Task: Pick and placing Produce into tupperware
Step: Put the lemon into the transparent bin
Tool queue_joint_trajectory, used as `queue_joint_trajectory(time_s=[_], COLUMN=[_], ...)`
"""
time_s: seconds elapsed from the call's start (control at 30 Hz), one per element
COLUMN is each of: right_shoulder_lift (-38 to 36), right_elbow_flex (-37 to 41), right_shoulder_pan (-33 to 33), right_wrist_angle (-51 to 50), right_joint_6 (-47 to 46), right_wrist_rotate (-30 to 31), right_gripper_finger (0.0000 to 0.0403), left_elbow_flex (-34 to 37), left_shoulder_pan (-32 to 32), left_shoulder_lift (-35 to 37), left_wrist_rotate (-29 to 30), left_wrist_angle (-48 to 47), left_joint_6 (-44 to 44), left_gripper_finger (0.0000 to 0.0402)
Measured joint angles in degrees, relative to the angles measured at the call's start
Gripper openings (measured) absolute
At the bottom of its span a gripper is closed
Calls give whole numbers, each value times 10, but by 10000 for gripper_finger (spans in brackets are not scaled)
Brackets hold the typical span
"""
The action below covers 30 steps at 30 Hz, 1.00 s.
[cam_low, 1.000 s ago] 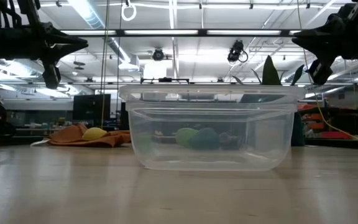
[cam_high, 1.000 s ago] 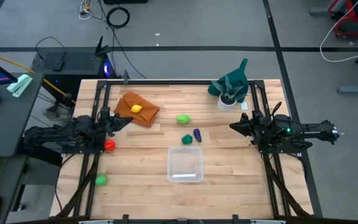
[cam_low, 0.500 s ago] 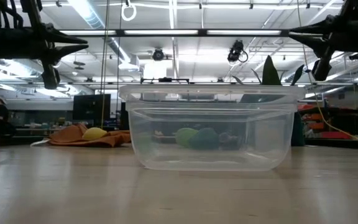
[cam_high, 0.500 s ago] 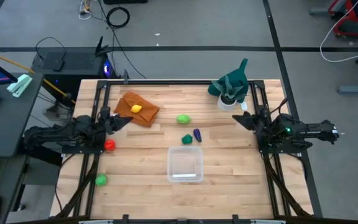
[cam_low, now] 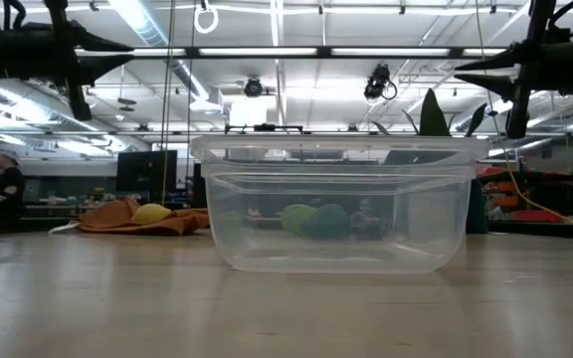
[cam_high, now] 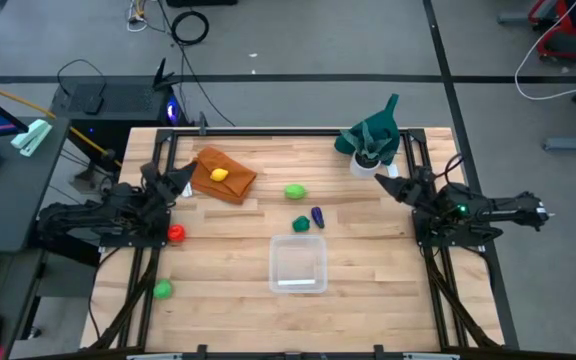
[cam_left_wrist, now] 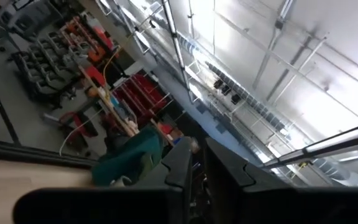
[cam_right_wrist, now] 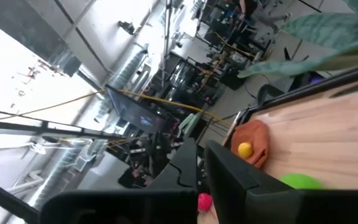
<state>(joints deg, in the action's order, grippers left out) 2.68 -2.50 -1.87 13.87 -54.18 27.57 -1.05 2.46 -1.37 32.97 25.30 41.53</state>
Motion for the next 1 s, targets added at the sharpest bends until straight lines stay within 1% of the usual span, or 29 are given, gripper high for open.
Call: queue_joint_trajectory(time_s=[0.07,0.17,0.3,0.43,0.53,0.63,0.7,0.77,0.83,1.0], right_shoulder_lift=[8,19,28,30,30,30,30,30,30,30], right_elbow_flex=[0,0,0,0,0,0,0,0,0,0], right_shoulder_pan=[0,0,0,0,0,0,0,0,0,0], right_wrist_angle=[1,6,11,11,10,10,10,10,10,10], right_joint_6=[-7,-17,-18,-26,-27,-20,-16,-13,-13,-12], right_wrist_rotate=[0,0,0,-1,-2,-2,-2,-2,-2,-6], right_gripper_finger=[1,1,1,1,1,1,1,1,1,1], left_elbow_flex=[-17,-63,-164,-281,-362,-422,-447,-462,-466,-466], left_shoulder_pan=[0,0,0,0,0,20,47,76,106,187], left_shoulder_lift=[-9,-38,-105,-195,-259,-317,-354,-385,-413,-479], left_wrist_rotate=[1,1,3,3,4,14,16,10,-15,-112], left_wrist_angle=[-1,-5,-58,-153,-246,-380,-455,-504,-512,-514], left_joint_6=[-5,-48,-126,-189,-225,-214,-176,-139,-128,-141], left_gripper_finger=[52,51,54,55,52,49,47,46,46,44])
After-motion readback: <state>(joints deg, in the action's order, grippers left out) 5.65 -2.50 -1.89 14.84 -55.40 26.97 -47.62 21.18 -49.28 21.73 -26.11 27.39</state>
